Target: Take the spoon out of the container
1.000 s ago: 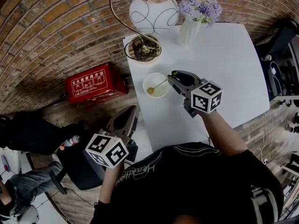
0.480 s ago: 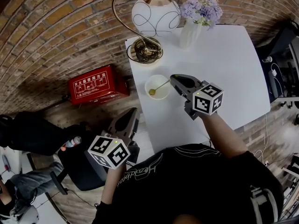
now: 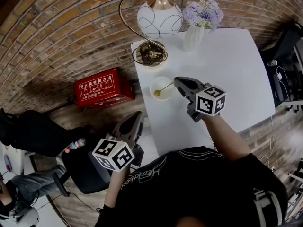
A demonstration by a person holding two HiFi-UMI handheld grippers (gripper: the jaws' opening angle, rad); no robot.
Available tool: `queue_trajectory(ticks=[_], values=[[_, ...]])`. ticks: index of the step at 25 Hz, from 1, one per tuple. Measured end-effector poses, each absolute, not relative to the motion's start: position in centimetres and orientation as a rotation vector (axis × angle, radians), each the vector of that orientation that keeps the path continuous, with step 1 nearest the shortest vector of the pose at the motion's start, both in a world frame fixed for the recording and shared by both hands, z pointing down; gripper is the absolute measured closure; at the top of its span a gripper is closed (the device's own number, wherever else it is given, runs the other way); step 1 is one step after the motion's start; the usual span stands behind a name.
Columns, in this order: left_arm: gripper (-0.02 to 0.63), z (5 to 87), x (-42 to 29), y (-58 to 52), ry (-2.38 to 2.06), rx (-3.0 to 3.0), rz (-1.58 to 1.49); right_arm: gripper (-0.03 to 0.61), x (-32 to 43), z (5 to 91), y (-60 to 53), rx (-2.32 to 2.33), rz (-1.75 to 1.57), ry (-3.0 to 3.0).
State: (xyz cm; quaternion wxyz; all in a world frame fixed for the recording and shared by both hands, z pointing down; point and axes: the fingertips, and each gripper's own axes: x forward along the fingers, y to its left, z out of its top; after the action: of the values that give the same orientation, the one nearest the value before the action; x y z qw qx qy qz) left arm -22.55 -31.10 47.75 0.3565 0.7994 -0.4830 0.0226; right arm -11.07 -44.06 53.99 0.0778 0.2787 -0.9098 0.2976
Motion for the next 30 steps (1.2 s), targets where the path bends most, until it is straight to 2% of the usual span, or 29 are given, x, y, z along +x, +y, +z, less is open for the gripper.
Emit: queue_trajectory(ticks=[19,30], values=[[0.609,44.4,-21.8,-25.5,-1.293,2.108,0.047,0.58,-9.0,46.7,-41.3,0.944,0.696,-2.829],[0.609,41.1,-20.2,-20.9,-1.316,2.187,0.024,0.58,-6.9,39.4,-34.4,0.93,0.527,-2.941]])
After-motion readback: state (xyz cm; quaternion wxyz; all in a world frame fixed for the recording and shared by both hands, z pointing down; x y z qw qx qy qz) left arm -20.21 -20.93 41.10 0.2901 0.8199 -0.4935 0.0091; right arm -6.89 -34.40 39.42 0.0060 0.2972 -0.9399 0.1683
